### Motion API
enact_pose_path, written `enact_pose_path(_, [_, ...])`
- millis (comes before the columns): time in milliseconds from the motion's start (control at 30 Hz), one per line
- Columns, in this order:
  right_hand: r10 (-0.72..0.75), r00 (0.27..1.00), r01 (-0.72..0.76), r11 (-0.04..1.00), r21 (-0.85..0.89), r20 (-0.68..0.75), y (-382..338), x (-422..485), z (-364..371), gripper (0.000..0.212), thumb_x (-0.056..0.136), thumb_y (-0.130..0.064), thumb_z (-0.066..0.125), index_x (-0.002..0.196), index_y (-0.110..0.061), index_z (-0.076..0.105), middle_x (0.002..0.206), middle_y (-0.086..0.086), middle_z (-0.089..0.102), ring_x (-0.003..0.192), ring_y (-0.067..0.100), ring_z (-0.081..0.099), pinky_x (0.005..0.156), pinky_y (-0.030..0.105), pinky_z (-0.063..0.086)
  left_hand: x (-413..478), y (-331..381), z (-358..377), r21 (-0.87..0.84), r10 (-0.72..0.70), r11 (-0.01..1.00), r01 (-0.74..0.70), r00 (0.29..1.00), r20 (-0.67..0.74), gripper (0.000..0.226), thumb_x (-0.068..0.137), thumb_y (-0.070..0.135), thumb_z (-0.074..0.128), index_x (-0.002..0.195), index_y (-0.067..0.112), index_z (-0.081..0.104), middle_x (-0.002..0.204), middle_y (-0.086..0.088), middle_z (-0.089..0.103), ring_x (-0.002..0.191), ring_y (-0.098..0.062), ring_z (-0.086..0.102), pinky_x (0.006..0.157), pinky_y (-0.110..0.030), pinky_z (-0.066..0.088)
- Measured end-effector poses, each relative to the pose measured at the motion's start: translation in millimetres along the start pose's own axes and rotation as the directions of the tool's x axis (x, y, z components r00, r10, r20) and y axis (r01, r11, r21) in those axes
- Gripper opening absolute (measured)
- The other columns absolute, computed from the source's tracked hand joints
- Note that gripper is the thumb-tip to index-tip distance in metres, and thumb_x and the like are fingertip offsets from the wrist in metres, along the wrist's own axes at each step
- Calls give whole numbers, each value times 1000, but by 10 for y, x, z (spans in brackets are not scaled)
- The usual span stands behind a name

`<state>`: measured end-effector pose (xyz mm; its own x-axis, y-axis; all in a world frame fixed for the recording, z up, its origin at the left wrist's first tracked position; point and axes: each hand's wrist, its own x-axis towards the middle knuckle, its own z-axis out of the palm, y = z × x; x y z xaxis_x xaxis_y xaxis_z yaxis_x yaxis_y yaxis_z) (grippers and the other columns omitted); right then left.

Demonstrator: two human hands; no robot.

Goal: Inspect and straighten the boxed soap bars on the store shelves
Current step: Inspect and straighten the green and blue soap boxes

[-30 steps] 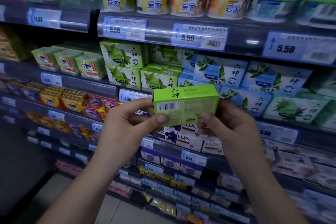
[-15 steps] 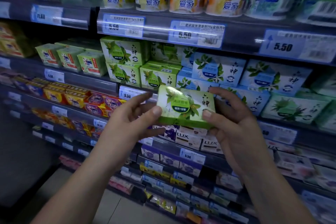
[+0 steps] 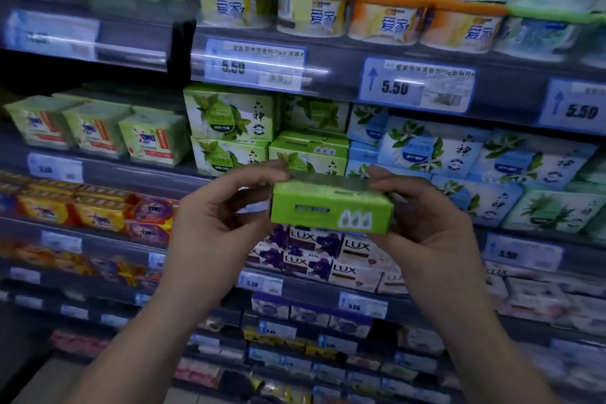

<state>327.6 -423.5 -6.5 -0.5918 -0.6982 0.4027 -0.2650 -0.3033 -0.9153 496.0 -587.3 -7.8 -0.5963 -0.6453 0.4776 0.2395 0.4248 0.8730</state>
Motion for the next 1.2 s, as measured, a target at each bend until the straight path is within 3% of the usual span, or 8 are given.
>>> enact_pose_path(133, [-23, 999, 25, 999, 44, -49, 30, 10, 226, 75, 82, 38, 54, 93, -33, 74, 139, -13, 65, 128, 7, 63, 91, 26, 60, 86, -54, -153, -88, 87, 993, -81, 994, 65, 55, 83, -34, 58, 103, 16, 73, 134, 11, 70, 127, -6, 65, 98, -23, 57])
enact_pose_path(267, [-29, 993, 29, 1000, 0, -112, 25, -5, 354, 63, 84, 32, 60, 98, -28, 75, 137, -16, 66, 121, 2, 66, 89, 22, 60, 157, -76, -281, -63, 64, 996, -58, 994, 94, 57, 82, -32, 60, 105, 18, 73, 130, 14, 71, 124, -4, 66, 96, -20, 56])
enact_pose_path(400, [45, 970, -81, 986, -145, -238, 60, -20, 384, 37, 84, -25, 83, 118, -38, 73, 125, -9, 74, 113, 11, 72, 89, 33, 63, 206, -58, -321, -23, -47, 999, 48, 997, 55, 40, 85, 18, 80, 105, 52, 72, 100, 21, 77, 91, 1, 74, 74, -10, 56])
enact_pose_path(533, [44, 936, -117, 975, -189, -350, 14, -25, 471, 41, 73, -57, 79, 111, -45, 70, 108, -13, 78, 94, 14, 77, 79, 38, 65, 243, -51, -256, 39, -89, 995, 90, 996, -25, 24, 81, 41, 77, 103, 41, 69, 94, 20, 78, 85, -3, 74, 71, -10, 54])
enact_pose_path(633, [-21, 908, -80, 971, -224, -418, -51, 13, 517, 27, 80, -54, 77, 103, -41, 70, 102, -15, 79, 90, 13, 76, 79, 41, 64, 317, -14, -152, 43, -95, 994, 98, 994, -58, 15, 86, 38, 78, 99, 38, 71, 95, 22, 77, 86, 1, 74, 74, -10, 55])
enact_pose_path(833, [-81, 917, -63, 937, -343, -392, -148, 171, 467, 33, 102, -23, 63, 135, -26, 68, 121, -14, 65, 97, -15, 63, 71, 1, 48, 466, 25, 21, 68, -60, 995, 67, 994, -91, 27, 99, 28, 69, 125, 34, 71, 116, 8, 73, 102, 5, 68, 82, -4, 51])
enact_pose_path(967, [-17, 932, -105, 943, -315, -362, -98, 209, 490, 29, 102, -18, 60, 130, -23, 68, 118, -32, 66, 80, -19, 63, 63, 1, 50, 491, -23, 118, 83, -109, 990, 115, 991, -75, 42, 99, 12, 68, 141, 21, 65, 123, 3, 70, 107, 6, 66, 84, -1, 50])
enact_pose_path(1200, [84, 950, -188, 923, -335, -301, -48, 233, 524, 53, 102, -20, 63, 151, -31, 48, 93, -37, 67, 79, -15, 65, 62, 12, 54, 491, -47, 172, 216, -109, 970, 111, 994, -22, 48, 96, 24, 69, 142, 36, 61, 122, 21, 67, 103, 17, 60, 78, -3, 46])
